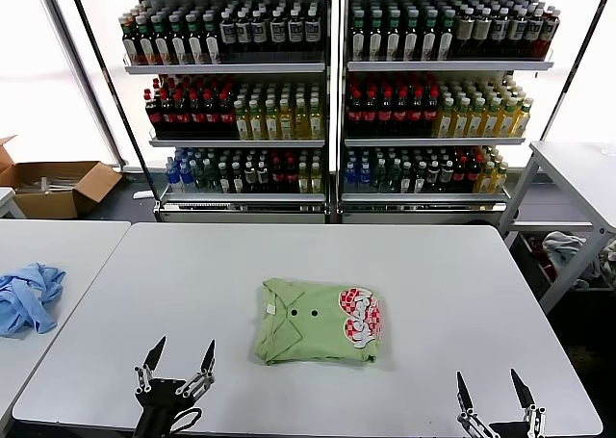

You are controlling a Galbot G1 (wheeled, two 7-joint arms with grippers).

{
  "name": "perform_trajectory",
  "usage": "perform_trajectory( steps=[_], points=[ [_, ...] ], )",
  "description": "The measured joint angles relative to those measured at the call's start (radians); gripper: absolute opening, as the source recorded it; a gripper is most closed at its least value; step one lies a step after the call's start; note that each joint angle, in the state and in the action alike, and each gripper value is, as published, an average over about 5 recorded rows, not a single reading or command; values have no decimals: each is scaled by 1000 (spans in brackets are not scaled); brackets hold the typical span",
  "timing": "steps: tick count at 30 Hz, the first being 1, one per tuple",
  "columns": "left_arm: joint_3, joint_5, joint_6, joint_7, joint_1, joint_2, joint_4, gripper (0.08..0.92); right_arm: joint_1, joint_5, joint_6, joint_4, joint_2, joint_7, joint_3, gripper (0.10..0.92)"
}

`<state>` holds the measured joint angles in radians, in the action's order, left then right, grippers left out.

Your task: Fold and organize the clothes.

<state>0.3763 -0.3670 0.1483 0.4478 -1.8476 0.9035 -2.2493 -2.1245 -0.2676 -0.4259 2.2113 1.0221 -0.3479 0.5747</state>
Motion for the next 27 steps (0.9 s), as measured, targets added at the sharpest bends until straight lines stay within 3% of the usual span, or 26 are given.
perform_trajectory(
  steps=[27],
  points=[
    [22, -9, 32, 12, -26, -9, 20, 823, -10, 16, -2, -4, 17, -13, -23, 823]
  ],
)
